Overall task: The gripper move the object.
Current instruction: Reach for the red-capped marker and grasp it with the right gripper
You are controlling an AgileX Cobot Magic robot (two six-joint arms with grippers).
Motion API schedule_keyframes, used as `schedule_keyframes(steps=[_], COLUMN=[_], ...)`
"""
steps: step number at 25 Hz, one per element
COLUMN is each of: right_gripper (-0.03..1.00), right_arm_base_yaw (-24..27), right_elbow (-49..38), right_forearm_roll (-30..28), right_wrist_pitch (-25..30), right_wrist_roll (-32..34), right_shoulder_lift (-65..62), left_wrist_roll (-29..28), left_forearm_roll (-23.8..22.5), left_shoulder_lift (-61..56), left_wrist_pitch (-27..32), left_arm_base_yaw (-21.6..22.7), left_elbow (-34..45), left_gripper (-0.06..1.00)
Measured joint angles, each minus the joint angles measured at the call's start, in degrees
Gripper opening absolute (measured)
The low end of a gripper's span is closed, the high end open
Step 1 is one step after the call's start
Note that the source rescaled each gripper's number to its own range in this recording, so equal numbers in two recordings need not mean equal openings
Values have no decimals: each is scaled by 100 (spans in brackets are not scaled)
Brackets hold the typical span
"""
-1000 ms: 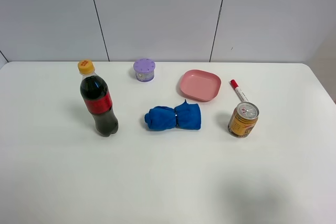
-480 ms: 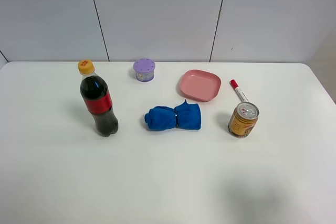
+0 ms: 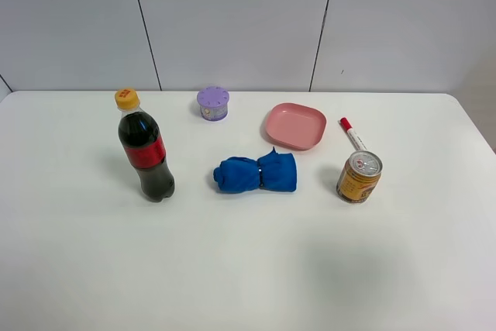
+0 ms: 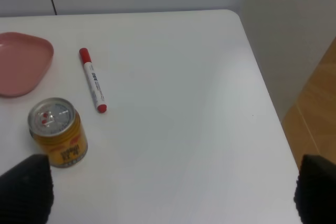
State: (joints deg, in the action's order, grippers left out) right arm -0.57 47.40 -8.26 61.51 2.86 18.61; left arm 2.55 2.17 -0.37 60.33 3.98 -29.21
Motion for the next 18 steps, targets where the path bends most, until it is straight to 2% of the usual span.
schedule_keyframes(steps=[11,18], right_gripper=[95,95], right_arm_base_yaw=[0,0], right_elbow=[2761,3794], right_forearm_roll=[11,51], right_wrist_pitch=[57,226], right_wrist_roll=[-1,-15], right_shoulder_lift=[3530,5612], left_wrist_roll=[0,0], left_forearm_roll=[0,0], left_shoulder_lift=[0,0], left_wrist_pitch=[0,0], left_arm_base_yaw=[0,0], left_elbow=[0,0], left_gripper=[100,100])
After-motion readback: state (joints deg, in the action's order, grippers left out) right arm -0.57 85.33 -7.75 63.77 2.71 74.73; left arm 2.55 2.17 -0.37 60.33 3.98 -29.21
